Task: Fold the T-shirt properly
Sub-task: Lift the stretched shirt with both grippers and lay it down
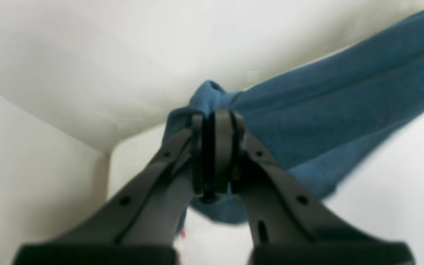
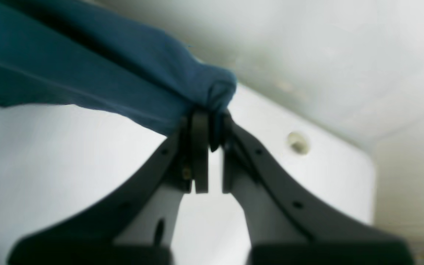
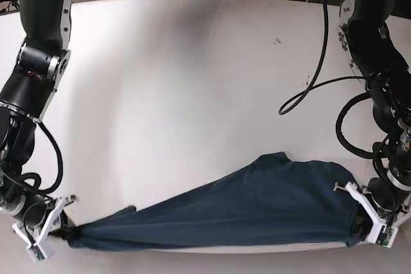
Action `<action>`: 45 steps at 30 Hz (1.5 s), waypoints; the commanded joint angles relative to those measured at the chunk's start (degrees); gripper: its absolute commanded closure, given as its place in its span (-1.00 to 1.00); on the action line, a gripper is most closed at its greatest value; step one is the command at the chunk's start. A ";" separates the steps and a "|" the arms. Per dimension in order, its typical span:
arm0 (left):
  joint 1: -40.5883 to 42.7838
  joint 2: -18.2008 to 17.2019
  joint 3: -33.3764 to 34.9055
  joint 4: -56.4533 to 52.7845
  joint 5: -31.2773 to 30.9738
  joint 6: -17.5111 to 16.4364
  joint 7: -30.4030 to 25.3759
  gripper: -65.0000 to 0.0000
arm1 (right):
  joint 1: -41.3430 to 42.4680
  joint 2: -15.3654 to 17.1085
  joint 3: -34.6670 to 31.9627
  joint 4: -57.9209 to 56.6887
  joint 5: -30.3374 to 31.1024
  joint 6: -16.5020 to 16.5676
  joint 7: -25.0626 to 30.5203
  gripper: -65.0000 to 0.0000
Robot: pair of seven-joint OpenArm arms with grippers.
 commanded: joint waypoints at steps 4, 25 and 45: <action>4.31 -0.83 -0.32 0.76 0.03 0.25 -0.99 1.00 | -5.09 0.69 4.30 0.65 -0.39 -0.10 0.79 0.92; 38.95 4.71 -5.07 4.98 -0.14 0.16 -0.90 1.00 | -27.33 -0.81 12.04 0.65 -0.39 -0.10 0.70 0.92; 48.80 4.71 -2.08 4.89 -0.14 -3.79 3.67 0.23 | -42.10 -0.89 21.36 0.65 2.34 -0.10 0.79 0.92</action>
